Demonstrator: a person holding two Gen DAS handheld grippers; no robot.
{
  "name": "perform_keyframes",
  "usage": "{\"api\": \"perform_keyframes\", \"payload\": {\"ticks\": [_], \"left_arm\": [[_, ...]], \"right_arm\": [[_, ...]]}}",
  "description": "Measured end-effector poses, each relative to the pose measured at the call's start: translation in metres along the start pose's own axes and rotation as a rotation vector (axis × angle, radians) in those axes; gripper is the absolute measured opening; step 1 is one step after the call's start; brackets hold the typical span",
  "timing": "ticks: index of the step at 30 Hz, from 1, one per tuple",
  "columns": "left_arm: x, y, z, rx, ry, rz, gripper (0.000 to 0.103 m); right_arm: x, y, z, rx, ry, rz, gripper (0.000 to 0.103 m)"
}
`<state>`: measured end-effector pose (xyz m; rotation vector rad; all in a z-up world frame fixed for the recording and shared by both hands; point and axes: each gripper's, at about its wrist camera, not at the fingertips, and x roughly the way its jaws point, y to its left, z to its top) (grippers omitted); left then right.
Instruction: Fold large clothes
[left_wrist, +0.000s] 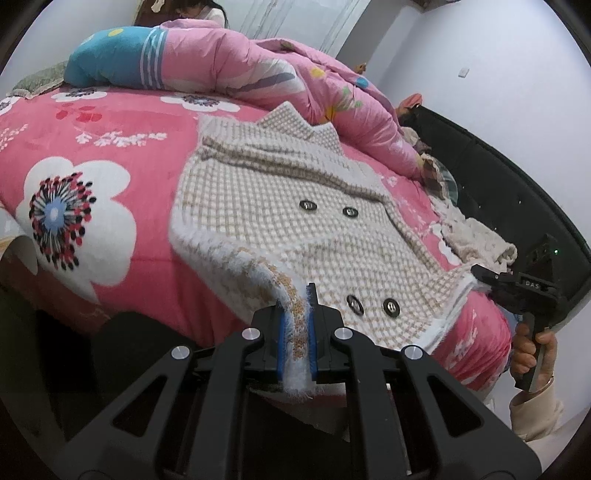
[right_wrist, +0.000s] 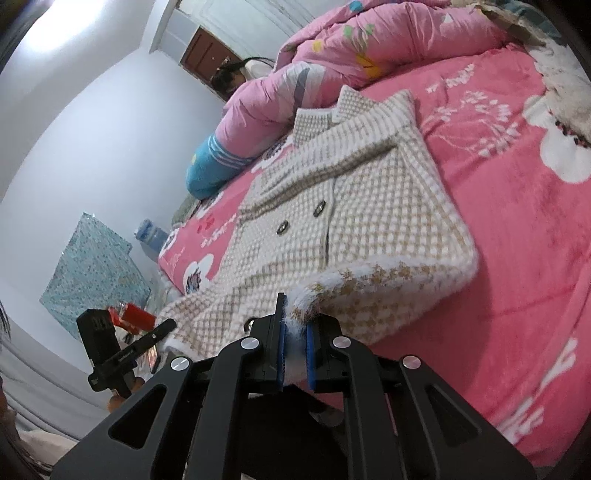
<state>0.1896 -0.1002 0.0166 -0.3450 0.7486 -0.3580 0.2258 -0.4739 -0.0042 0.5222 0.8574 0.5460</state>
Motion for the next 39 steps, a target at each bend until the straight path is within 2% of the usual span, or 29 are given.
{"api": "perform_keyframes", "payload": {"ticks": [10,21,33,39], "left_arm": [[0.009,0.020,0.038,-0.023,-0.044,0.013,0.009],[0.043,0.038,0.076,-0.028,-0.061,0.064,0.009],[0.087,0.057,0.106,-0.019,-0.029,0.121,0.009],[0.103,0.061,0.119,-0.013,-0.021,0.124,0.009]], "right_arm": [[0.013,-0.001,0.034,0.003,-0.048,0.017,0.009],[0.034,-0.021,0.074,0.051,-0.103,-0.007,0.009],[0.065,-0.053,0.109,0.114,-0.114,-0.052,0.009],[0.077,-0.070,0.119,0.160,-0.110,-0.067,0.009]]}}
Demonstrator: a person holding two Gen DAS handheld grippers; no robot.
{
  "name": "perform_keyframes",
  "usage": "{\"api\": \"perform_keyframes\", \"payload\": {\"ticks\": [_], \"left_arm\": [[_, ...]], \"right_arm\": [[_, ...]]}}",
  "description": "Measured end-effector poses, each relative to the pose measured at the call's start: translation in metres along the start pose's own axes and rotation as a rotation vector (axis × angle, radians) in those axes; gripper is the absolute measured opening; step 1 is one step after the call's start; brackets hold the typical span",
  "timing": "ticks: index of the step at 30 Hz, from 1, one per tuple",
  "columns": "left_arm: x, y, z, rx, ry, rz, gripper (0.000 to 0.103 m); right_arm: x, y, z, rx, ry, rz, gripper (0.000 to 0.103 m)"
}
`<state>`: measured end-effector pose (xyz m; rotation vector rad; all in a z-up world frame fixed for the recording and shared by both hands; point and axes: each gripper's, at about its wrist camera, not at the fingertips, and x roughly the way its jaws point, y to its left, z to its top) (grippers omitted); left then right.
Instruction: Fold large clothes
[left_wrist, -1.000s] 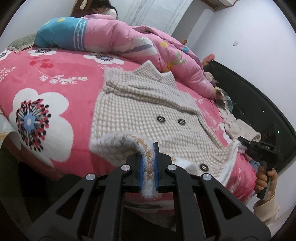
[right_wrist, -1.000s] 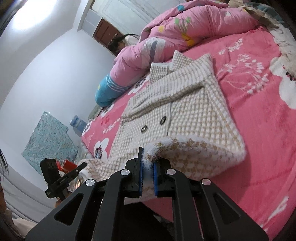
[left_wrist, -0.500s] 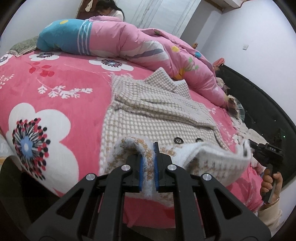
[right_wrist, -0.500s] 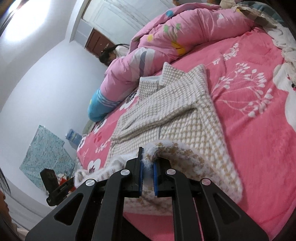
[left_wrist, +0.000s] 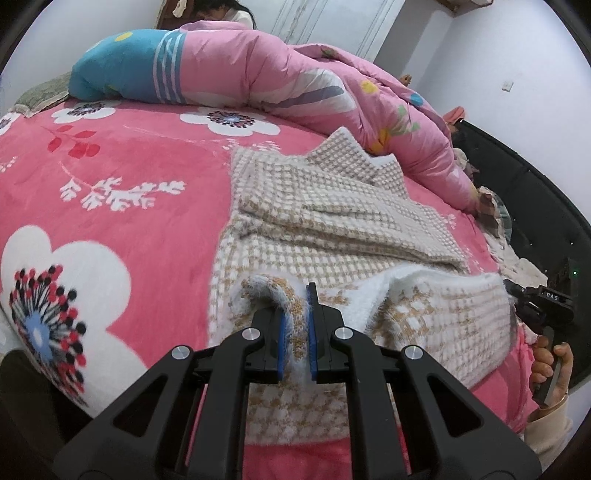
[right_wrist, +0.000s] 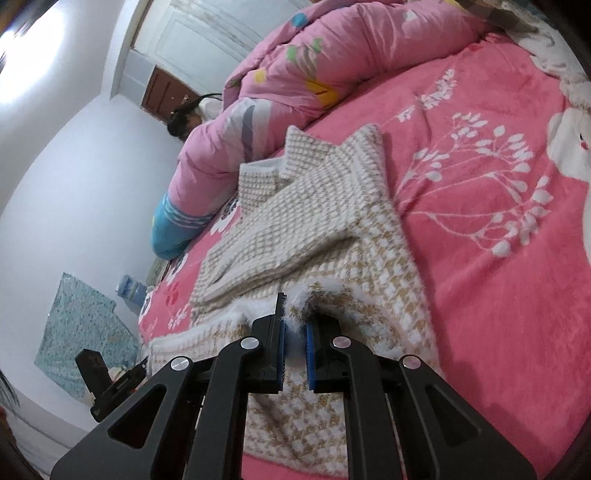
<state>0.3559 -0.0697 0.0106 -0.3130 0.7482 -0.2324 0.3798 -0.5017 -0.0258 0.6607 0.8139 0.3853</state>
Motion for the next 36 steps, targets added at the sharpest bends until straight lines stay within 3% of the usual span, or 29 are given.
{"api": "perform_keyframes", "payload": {"ticks": [8,13,16,18,20,22,25,28,30,34,36], "left_arm": [[0.022,-0.003,0.024,0.030,0.000,0.007,0.009],[0.055,0.008,0.032,0.016,0.055,0.013,0.014],[0.071,0.019,0.034,-0.040,0.120,-0.017,0.019],[0.068,0.022,0.035,-0.060,0.114,-0.044,0.023],[0.058,0.021,0.036,-0.054,0.080,-0.075,0.036],[0.049,0.018,0.039,-0.040,0.046,-0.079,0.042],[0.030,0.010,0.041,-0.006,-0.029,-0.024,0.054],[0.012,0.000,0.041,0.028,-0.068,-0.026,0.054],[0.000,-0.013,0.036,0.066,-0.086,-0.071,0.054],[0.006,-0.052,0.007,0.159,0.002,-0.189,0.054],[0.035,-0.069,-0.020,0.213,0.119,-0.113,0.055]], "right_arm": [[0.010,-0.001,0.023,0.005,-0.032,0.002,0.009],[0.035,-0.019,0.031,0.037,0.002,-0.041,0.009],[0.052,-0.038,0.032,0.113,0.070,-0.070,0.018],[0.052,-0.049,0.032,0.176,0.084,-0.059,0.025],[0.039,-0.046,0.033,0.157,0.039,-0.056,0.048],[0.019,-0.035,0.035,0.086,-0.036,-0.127,0.062],[0.000,-0.016,0.036,-0.018,-0.082,-0.202,0.062],[-0.010,0.020,0.027,-0.177,-0.075,-0.204,0.062],[-0.003,0.052,0.011,-0.327,-0.026,-0.194,0.062],[0.030,0.090,-0.033,-0.555,0.103,-0.182,0.062],[0.063,0.087,-0.056,-0.604,0.212,-0.241,0.062]]}}
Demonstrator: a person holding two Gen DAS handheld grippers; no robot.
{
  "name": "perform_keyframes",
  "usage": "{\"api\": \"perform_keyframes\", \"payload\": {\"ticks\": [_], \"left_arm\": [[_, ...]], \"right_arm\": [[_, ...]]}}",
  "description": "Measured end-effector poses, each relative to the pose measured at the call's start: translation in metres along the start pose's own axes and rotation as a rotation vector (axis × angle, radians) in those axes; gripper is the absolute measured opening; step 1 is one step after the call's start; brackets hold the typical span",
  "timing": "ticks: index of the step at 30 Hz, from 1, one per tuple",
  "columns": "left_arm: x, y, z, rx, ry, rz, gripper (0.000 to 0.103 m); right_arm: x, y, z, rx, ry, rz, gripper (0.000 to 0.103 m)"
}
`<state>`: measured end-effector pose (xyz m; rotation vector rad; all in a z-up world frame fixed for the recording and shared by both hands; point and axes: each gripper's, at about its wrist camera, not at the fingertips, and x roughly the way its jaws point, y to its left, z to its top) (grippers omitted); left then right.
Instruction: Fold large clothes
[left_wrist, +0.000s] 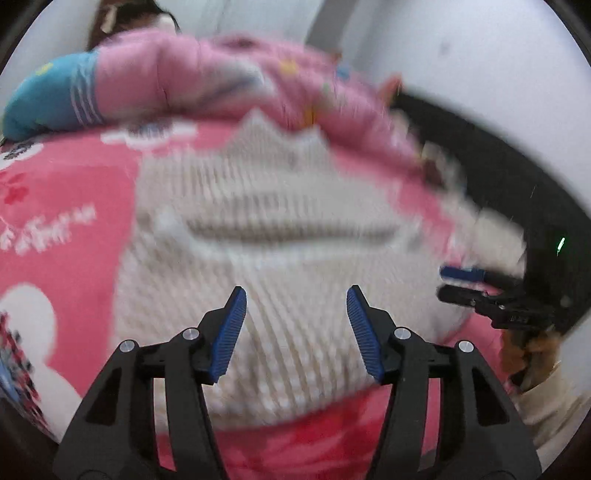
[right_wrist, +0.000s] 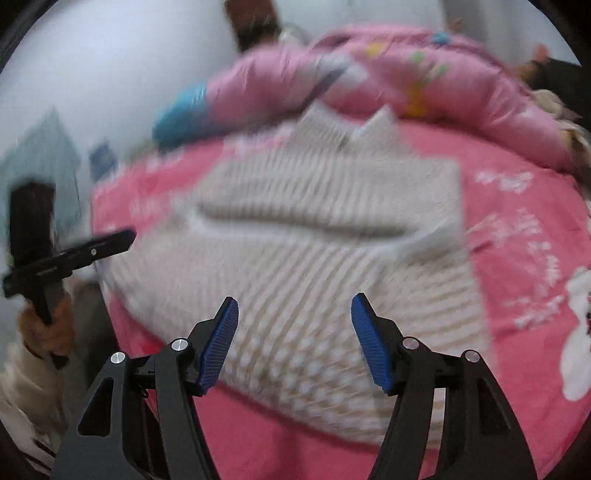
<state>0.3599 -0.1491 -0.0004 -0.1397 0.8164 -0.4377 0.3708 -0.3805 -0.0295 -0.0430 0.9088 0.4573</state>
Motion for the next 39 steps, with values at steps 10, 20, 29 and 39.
{"api": "perform_keyframes", "payload": {"ticks": [10,20,29,39], "left_arm": [[-0.007,0.017,-0.033,-0.087,0.004,0.069,0.057],[-0.035,0.037,-0.085,-0.246,0.012,-0.051,0.059],[-0.002,0.090,-0.066,-0.436,-0.101,-0.029,0.038],[-0.034,0.038,-0.035,-0.160,-0.194,0.230,0.010]], "right_arm": [[0.004,-0.021,-0.016,0.089,0.062,-0.026,0.068],[-0.058,-0.077,-0.099,0.403,0.111,0.095,0.074],[-0.036,-0.134,-0.091,0.581,-0.072,0.105,0.066],[-0.053,-0.128,-0.053,0.542,-0.216,0.113,0.016]]}}
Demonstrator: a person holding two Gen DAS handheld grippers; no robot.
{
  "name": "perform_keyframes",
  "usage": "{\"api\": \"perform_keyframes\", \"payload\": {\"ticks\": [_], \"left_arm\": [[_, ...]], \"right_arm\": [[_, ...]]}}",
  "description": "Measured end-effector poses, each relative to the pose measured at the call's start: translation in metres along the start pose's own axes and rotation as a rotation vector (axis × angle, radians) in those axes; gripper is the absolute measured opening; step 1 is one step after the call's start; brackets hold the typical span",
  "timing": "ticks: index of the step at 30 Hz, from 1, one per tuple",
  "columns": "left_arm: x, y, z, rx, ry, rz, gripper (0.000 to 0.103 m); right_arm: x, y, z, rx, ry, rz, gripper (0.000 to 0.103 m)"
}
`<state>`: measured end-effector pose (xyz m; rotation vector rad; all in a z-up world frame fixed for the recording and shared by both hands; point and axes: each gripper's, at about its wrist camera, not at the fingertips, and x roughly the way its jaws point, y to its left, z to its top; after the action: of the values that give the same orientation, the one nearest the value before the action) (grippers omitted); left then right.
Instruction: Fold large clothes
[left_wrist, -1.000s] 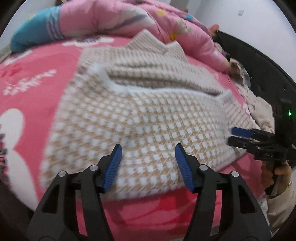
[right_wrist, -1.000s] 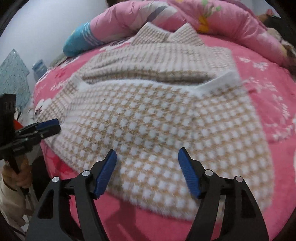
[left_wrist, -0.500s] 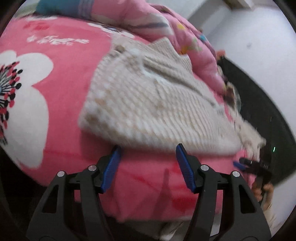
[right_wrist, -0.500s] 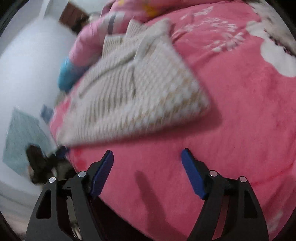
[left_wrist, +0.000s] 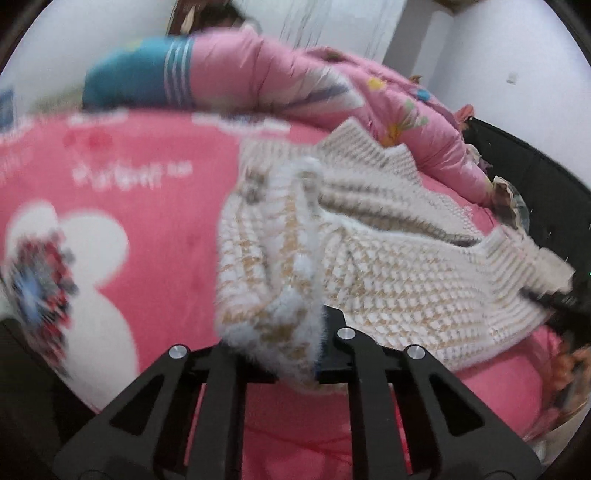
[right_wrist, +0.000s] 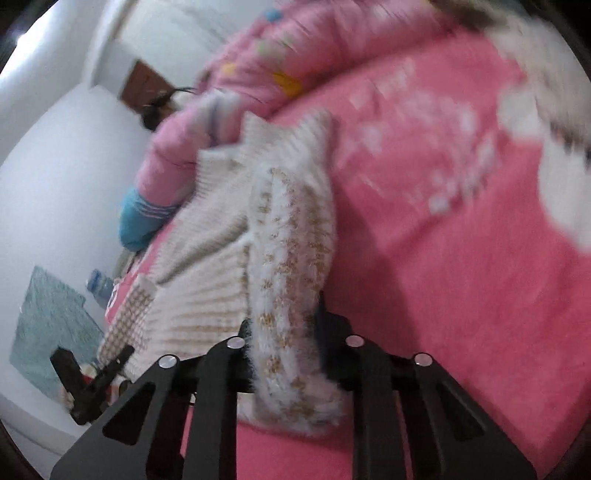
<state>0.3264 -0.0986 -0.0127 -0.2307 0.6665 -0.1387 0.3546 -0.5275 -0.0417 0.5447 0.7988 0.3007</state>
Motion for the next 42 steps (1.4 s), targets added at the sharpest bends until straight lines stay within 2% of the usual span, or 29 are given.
{"api": "perform_keyframes", "payload": {"ticks": [2,5,9,12,13,14,15,16,17,18,19,20,21,22,25,28,29,31,32,35,36,37,38,39,40,41,42], "left_arm": [[-0.012,-0.005,0.006,0.020,-0.023,0.005,0.009],[-0.040,-0.004,0.013,0.004,-0.043,-0.042,0.009],[-0.073,0.012,-0.002,-0.042,-0.014,-0.115,0.010],[-0.074,0.032,-0.029,-0.139,0.081,-0.183,0.016],[-0.068,0.037,-0.038,-0.161,0.119,-0.193,0.021],[-0.056,0.051,-0.053,-0.201,0.179,-0.167,0.029],[-0.048,0.061,-0.063,-0.238,0.216,-0.138,0.031],[-0.043,0.076,-0.072,-0.289,0.241,-0.131,0.038],[-0.043,0.085,-0.075,-0.323,0.238,-0.118,0.039],[-0.048,0.099,-0.076,-0.359,0.222,-0.103,0.041],[-0.051,0.105,-0.075,-0.371,0.210,-0.105,0.044],[-0.058,0.113,-0.072,-0.380,0.180,-0.089,0.044],[-0.066,0.116,-0.066,-0.363,0.142,-0.018,0.042],[-0.069,0.117,-0.063,-0.344,0.126,0.022,0.042],[-0.075,0.107,-0.041,-0.276,0.069,0.070,0.042],[-0.073,0.062,-0.019,-0.128,0.011,-0.009,0.043],[-0.068,0.042,-0.015,-0.070,0.012,-0.070,0.043],[-0.045,0.001,-0.015,0.030,0.065,-0.176,0.043],[-0.035,-0.012,-0.017,0.065,0.093,-0.190,0.043],[0.007,-0.044,-0.031,0.199,0.179,-0.126,0.043],[0.019,-0.047,-0.036,0.210,0.205,-0.107,0.043],[0.025,-0.047,-0.040,0.208,0.211,-0.105,0.042],[0.027,-0.045,-0.040,0.199,0.196,-0.111,0.039],[0.027,-0.043,-0.039,0.193,0.187,-0.111,0.034],[0.025,-0.043,-0.039,0.196,0.184,-0.101,0.020],[0.025,-0.043,-0.037,0.204,0.180,-0.090,0.012],[0.024,-0.041,-0.035,0.204,0.181,-0.101,0.010]], "right_arm": [[-0.018,0.017,0.005,-0.053,-0.032,0.004,0.015],[-0.043,0.036,0.007,-0.111,-0.047,0.012,0.015],[-0.077,0.041,-0.011,-0.151,-0.025,0.048,0.015],[-0.082,0.020,-0.028,-0.122,0.044,0.069,0.019],[-0.081,0.010,-0.036,-0.103,0.078,0.056,0.025],[-0.074,-0.004,-0.042,-0.070,0.126,0.012,0.031],[-0.069,-0.017,-0.045,-0.030,0.164,-0.049,0.034],[-0.066,-0.032,-0.045,0.019,0.194,-0.109,0.040],[-0.072,-0.054,-0.042,0.112,0.200,-0.124,0.047],[-0.079,-0.062,-0.039,0.158,0.181,-0.100,0.047],[-0.090,-0.069,-0.034,0.190,0.139,-0.099,0.047],[-0.107,-0.068,-0.027,0.173,0.076,-0.145,0.047],[-0.117,-0.064,-0.022,0.149,0.035,-0.172,0.048],[-0.124,-0.056,-0.016,0.122,-0.003,-0.176,0.048],[-0.109,-0.026,-0.009,0.042,0.014,-0.112,0.049],[-0.067,0.022,-0.015,-0.111,0.104,-0.097,0.059],[-0.052,0.036,-0.018,-0.153,0.131,-0.083,0.061],[-0.019,0.066,-0.031,-0.252,0.203,-0.062,0.061],[-0.009,0.075,-0.038,-0.286,0.224,-0.079,0.061],[0.026,0.088,-0.051,-0.368,0.263,-0.220,0.061],[0.035,0.088,-0.054,-0.387,0.270,-0.256,0.061],[0.040,0.088,-0.055,-0.395,0.276,-0.263,0.059],[0.043,0.089,-0.059,-0.410,0.273,-0.265,0.042],[0.044,0.089,-0.061,-0.429,0.268,-0.269,0.031],[0.043,0.089,-0.062,-0.432,0.273,-0.255,0.020],[0.041,0.089,-0.060,-0.421,0.265,-0.244,0.005],[0.037,0.090,-0.058,-0.411,0.240,-0.248,0.005]]}}
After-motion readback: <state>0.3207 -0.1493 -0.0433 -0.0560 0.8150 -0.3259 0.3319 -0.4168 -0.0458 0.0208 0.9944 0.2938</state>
